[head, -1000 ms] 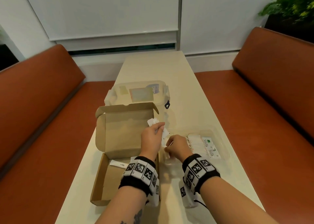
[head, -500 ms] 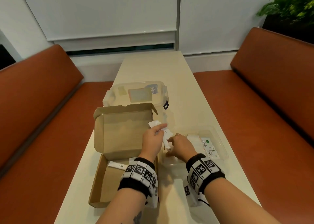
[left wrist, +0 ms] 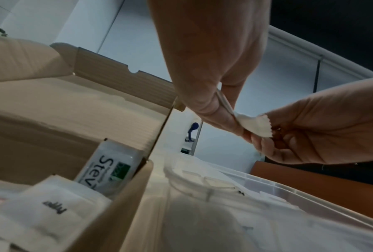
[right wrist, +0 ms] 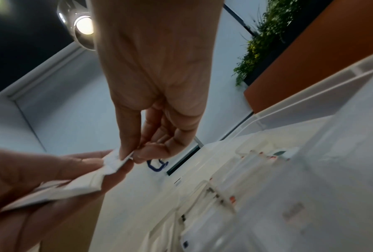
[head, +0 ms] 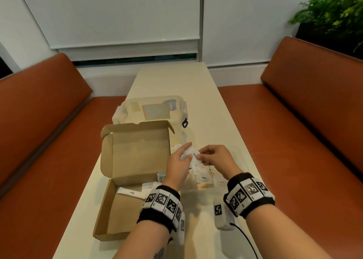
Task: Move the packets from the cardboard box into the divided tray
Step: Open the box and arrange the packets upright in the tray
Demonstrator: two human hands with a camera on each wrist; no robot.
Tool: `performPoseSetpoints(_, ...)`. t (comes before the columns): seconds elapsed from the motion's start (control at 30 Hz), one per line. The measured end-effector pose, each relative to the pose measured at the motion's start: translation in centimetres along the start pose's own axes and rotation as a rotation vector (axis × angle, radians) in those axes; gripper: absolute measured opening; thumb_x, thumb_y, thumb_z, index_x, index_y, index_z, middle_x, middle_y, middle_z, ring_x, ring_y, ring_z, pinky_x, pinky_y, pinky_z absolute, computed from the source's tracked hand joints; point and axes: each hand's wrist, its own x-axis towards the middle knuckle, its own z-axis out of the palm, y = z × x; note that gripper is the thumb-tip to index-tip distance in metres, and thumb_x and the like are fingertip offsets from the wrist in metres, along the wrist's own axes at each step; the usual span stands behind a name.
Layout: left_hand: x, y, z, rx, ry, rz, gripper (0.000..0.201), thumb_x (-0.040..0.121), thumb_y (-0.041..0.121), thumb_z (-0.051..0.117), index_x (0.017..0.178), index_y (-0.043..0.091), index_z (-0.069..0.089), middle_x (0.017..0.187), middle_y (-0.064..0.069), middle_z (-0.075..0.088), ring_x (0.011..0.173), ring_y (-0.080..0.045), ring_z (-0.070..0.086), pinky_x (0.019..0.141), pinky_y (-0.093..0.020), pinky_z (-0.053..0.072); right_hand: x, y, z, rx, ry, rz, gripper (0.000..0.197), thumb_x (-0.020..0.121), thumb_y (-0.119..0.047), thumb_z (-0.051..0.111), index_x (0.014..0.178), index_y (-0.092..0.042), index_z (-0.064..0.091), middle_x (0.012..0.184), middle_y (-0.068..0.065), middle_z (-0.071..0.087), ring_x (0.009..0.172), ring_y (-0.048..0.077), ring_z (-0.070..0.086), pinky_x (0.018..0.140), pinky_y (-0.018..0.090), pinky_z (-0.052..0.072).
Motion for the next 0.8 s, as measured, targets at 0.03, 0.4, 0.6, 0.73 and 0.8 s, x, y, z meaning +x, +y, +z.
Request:
performPoseSetpoints(0.03,-0.1,-0.1,0.3,-0.018,0.024,-0.012,0.039,0.095,0.006,0.049,0.127,0.026,0.058,0.104,0.017,0.055,0.078,0.006,0.054,0.09,-0.037,0.053,0.0,0.1,-0.4,0.002,0.006,0.001,0.012,0.078,-0.006,0.075,0.087,-0.004,0.068,0.075,0.007,0.067,0.061,0.012,0.061,0.06,0.017,0.051)
performPoseSetpoints(0.4,-1.0,-0.4,1.1,-0.191,0.172,-0.153,0.037,0.097,0.002,0.044,0.131,0.015,0.053,0.105,-0.007,0.061,0.079,-0.009,0.066,0.071,-0.022,0.054,0.4,2.2,-1.3,-0.761,-0.107,-0.012,0.013,0.082,-0.013,0.071,0.091,-0.006,0.074,0.091,0.006,0.071,0.078,0.013,0.057,0.072,0.021,0.04)
performPoseSetpoints(0.6,-1.1,-0.7,-0.5,0.046,0.125,-0.288,0.041,0.094,-0.005,0.043,0.131,0.009,0.053,0.127,-0.017,0.056,0.09,-0.021,0.066,0.086,-0.041,0.055,0.4,3.2,0.4,-0.96,-0.125,-0.055,0.014,0.086,-0.011,0.061,0.092,-0.01,0.074,0.097,0.007,0.071,0.089,0.021,0.064,0.075,0.025,0.047)
performPoseSetpoints(0.73,-1.3,-0.7,-1.1,0.126,0.095,-0.321,0.043,0.092,-0.005,0.047,0.132,0.009,0.053,0.102,-0.01,0.063,0.1,-0.026,0.064,0.093,-0.043,0.052,0.3,4.1,1.0,-1.037,-0.101,-0.106,0.018,0.088,-0.008,0.056,0.095,-0.012,0.073,0.099,0.006,0.07,0.092,0.021,0.064,0.078,0.026,0.049)
performPoseSetpoints(0.8,-1.4,-0.6,-1.3,0.143,0.086,-0.33,0.045,0.09,-0.006,0.047,0.132,0.01,0.053,0.104,-0.012,0.064,0.099,-0.024,0.064,0.092,-0.041,0.052,0.3,4.7,1.1,-1.042,-0.089,-0.136,0.019,0.087,-0.005,0.054,0.094,-0.012,0.071,0.1,0.004,0.067,0.091,0.02,0.061,0.075,0.024,0.047)
